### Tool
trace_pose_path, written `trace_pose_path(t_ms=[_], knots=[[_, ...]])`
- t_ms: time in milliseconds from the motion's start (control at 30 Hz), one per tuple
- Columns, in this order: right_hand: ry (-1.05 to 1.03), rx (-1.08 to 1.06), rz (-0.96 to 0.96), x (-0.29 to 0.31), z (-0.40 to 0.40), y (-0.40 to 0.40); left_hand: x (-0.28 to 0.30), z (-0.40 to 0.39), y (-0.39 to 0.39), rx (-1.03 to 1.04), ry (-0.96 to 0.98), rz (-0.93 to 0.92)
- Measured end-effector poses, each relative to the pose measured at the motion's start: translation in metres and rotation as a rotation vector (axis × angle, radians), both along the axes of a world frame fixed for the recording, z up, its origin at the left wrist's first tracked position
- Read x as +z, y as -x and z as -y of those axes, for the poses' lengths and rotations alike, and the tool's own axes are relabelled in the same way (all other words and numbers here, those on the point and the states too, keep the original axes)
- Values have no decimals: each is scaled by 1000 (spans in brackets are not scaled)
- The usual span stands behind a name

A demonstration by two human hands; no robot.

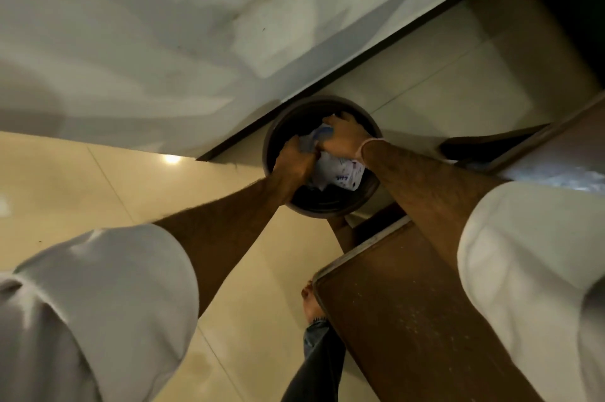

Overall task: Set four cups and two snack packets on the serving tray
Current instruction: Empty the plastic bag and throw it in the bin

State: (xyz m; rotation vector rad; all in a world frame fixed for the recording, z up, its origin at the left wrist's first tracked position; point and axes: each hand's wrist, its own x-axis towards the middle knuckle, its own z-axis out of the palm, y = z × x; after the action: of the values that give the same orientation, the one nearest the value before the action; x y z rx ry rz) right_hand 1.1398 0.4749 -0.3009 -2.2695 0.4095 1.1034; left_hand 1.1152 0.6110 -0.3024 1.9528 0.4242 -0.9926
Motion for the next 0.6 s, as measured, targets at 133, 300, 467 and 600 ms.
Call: trace_pose_path(t_ms=[133,300,467,600], knots=[[-2,-52,120,49,11,-4,45,9,-11,-53,-9,146],[-26,-163,258,137,38,-10,120,34,-32,-110,-22,293],[-50,-286,388,245,79,-8,229,75,-50,-169,-13,391],[-30,-349,502,336,113,2,324,107,-54,-228,25,522]])
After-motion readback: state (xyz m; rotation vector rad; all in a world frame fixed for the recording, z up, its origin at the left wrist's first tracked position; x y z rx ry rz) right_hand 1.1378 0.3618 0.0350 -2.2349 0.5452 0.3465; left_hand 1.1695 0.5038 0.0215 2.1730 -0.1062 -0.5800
